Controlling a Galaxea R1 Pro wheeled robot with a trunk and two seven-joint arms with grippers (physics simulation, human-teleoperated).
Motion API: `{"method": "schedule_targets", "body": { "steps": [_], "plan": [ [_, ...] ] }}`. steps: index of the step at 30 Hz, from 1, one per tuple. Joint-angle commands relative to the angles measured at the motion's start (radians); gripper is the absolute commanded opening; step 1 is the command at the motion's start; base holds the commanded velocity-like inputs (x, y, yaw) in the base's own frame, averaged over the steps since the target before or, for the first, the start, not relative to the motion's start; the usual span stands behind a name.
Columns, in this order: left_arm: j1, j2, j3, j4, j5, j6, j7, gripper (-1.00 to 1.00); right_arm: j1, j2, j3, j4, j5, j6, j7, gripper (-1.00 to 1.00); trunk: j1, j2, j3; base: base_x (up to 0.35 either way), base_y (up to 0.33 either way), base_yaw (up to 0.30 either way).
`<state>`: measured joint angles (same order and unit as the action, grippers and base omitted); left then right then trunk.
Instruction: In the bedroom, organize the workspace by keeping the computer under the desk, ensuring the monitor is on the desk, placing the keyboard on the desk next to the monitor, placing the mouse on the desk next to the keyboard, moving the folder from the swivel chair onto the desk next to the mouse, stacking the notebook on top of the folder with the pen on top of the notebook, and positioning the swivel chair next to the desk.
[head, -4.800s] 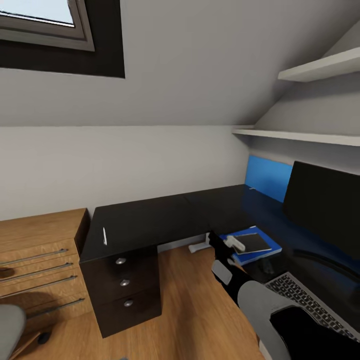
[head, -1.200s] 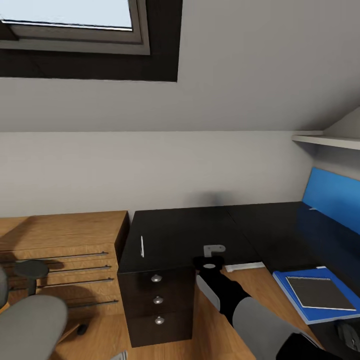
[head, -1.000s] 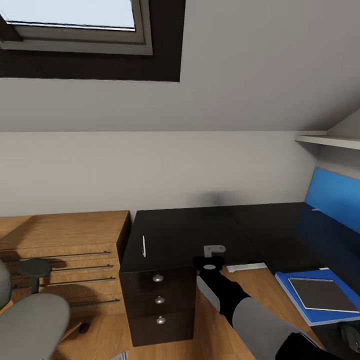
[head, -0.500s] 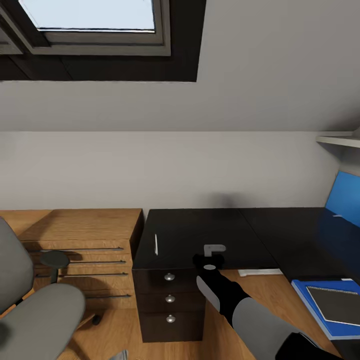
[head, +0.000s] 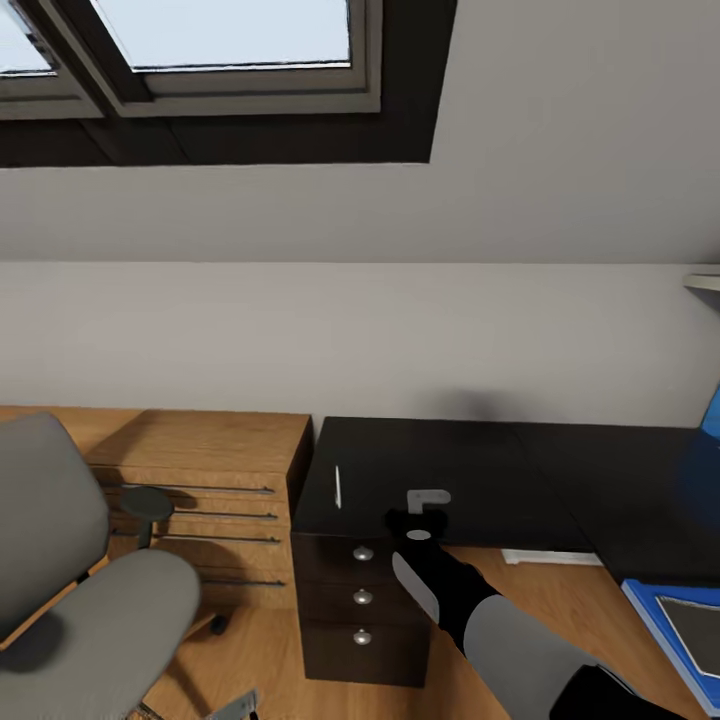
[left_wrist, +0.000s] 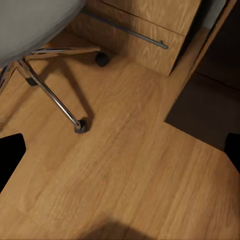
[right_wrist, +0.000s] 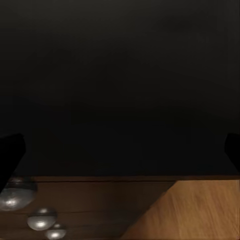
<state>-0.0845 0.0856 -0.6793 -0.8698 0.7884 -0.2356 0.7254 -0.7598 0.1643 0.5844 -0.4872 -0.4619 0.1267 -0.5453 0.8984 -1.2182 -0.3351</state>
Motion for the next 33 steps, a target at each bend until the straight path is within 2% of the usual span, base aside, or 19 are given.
{"method": "schedule_targets", "body": {
  "steps": [1,3,4,6,7,9,10,11,12,14,16,17,20,33],
  "plan": [
    [-0.002,0.001,-0.006,-0.001,0.009,-0.007,0.005,1.00,-0.001,-0.001,0.008,-0.002,-0.004,0.007,-0.009,1.00,0.000,-0.001,-0.001,0.000,0.000,0.189],
    [-0.002,0.003,-0.003,-0.016,0.009,-0.006,0.002,1.00,-0.001,-0.002,0.007,-0.002,-0.004,0.008,-0.009,1.00,0.000,-0.001,-0.001,0.000,0.000,0.187],
    [-0.002,0.018,-0.001,-0.057,0.010,-0.001,0.003,1.00,-0.001,-0.002,0.008,-0.002,-0.004,0.007,-0.009,1.00,0.000,-0.001,-0.001,0.000,0.000,0.185],
    [-0.002,0.080,-0.006,-0.196,0.015,0.013,0.006,1.00,-0.001,-0.002,0.007,-0.002,-0.004,0.008,-0.009,1.00,0.000,-0.001,-0.001,0.000,0.000,0.183],
    [-0.002,0.097,-0.007,-0.230,0.017,0.021,0.007,1.00,-0.001,-0.002,0.008,-0.002,-0.004,0.008,-0.009,1.00,0.000,-0.001,-0.001,0.000,0.000,0.183],
    [-0.002,0.158,-0.009,-0.365,0.029,0.093,0.010,1.00,-0.001,-0.002,0.007,-0.002,-0.004,0.008,-0.009,1.00,0.000,-0.001,-0.001,0.000,0.000,0.182],
    [-0.002,0.171,-0.008,-0.397,0.037,0.119,0.010,1.00,-0.001,-0.002,0.008,-0.002,-0.004,0.008,-0.009,1.00,0.000,-0.001,-0.001,0.000,0.000,0.179],
    [-0.001,0.191,-0.005,-0.459,0.057,0.175,0.011,1.00,-0.001,-0.002,0.008,-0.002,-0.004,0.008,-0.009,1.00,0.000,-0.001,-0.001,0.000,0.000,0.153],
    [-0.001,0.198,-0.002,-0.488,0.070,0.202,0.012,1.00,-0.001,-0.002,0.008,-0.002,-0.004,0.008,-0.009,1.00,0.000,-0.001,-0.001,0.000,0.000,0.129],
    [-0.001,0.208,0.009,-0.537,0.097,0.250,0.013,1.00,-0.001,-0.002,0.008,-0.002,-0.005,0.008,-0.009,1.00,0.000,-0.001,-0.001,0.000,0.000,0.093],
    [-0.001,0.216,0.045,-0.586,0.128,0.296,0.014,1.00,-0.001,-0.002,0.008,-0.002,-0.005,0.008,-0.008,1.00,0.000,-0.001,-0.001,0.000,0.000,0.048],
    [-0.002,0.218,0.132,-0.624,0.154,0.332,0.013,1.00,-0.001,-0.002,0.008,-0.002,-0.006,0.008,0.005,1.00,0.000,-0.001,-0.001,0.000,0.000,0.014],
    [-0.002,0.217,0.183,-0.636,0.165,0.345,0.011,1.00,-0.001,-0.003,0.007,-0.002,-0.005,0.008,0.047,1.00,0.000,-0.001,-0.001,0.011,0.004,0.007],
    [-0.001,0.222,0.199,-0.604,0.165,0.345,0.012,1.00,-0.001,-0.004,0.005,-0.003,-0.006,0.008,0.069,1.00,0.000,-0.001,-0.001,0.140,0.082,0.001]
  ]
}}
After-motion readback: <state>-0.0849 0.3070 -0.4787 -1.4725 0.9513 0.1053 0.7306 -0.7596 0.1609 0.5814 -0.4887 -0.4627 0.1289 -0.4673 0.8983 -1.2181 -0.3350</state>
